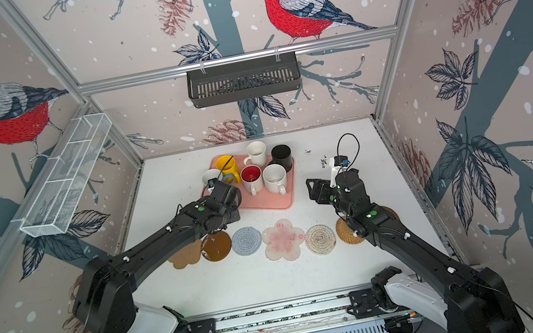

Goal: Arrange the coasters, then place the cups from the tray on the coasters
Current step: 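Grasp the purple mug with the left gripper and lift it toward the robot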

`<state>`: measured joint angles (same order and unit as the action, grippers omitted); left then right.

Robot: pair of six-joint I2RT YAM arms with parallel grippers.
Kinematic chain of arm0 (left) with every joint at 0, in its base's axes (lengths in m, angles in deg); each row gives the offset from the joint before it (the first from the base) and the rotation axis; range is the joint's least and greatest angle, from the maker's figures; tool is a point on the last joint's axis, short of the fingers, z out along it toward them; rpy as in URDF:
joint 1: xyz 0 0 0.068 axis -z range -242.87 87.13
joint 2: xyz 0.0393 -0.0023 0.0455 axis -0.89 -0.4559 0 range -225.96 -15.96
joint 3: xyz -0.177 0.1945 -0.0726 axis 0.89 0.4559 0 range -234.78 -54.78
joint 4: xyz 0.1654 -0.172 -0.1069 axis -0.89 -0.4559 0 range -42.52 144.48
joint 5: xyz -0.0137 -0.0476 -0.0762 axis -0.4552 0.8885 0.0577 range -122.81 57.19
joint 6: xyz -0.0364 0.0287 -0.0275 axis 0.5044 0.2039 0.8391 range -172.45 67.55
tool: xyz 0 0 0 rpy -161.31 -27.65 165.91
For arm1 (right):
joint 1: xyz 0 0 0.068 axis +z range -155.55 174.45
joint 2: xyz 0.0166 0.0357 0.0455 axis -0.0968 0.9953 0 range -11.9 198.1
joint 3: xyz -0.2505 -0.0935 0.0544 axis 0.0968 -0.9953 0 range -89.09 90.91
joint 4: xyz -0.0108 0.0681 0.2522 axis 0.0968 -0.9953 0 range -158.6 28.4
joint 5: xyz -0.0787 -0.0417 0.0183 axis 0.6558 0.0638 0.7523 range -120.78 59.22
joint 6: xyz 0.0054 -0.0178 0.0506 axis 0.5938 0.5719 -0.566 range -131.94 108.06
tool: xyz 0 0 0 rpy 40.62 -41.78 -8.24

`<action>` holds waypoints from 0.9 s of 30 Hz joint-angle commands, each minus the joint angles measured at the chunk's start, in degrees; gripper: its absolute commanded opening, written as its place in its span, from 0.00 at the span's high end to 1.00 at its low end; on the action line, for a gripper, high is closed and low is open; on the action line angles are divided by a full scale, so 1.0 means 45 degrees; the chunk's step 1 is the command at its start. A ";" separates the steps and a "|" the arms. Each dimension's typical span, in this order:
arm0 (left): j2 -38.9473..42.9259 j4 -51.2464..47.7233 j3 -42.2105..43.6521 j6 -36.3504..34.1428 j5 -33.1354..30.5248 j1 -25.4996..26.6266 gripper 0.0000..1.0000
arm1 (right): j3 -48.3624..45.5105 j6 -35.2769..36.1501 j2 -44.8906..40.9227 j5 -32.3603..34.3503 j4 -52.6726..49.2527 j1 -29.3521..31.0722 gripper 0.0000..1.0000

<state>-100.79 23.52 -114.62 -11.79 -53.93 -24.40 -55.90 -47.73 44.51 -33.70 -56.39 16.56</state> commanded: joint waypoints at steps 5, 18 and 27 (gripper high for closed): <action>0.2023 -0.0494 0.1555 0.1501 -0.1232 0.0056 1.00 | -0.0027 -0.0053 0.0039 -0.0230 0.0567 0.0111 0.27; 0.4871 -0.0892 0.4218 0.3537 -0.2093 -0.0723 1.00 | -0.0090 -0.0133 0.0247 -0.0387 0.0733 0.0250 0.27; 0.5757 -0.1363 0.4992 0.4342 -0.3082 -0.1243 1.00 | -0.0110 -0.0152 0.0220 -0.0384 0.0756 0.0275 0.27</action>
<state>-75.57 17.60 -92.72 6.09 -63.40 -29.60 -56.31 -47.93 45.51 -35.18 -55.01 17.60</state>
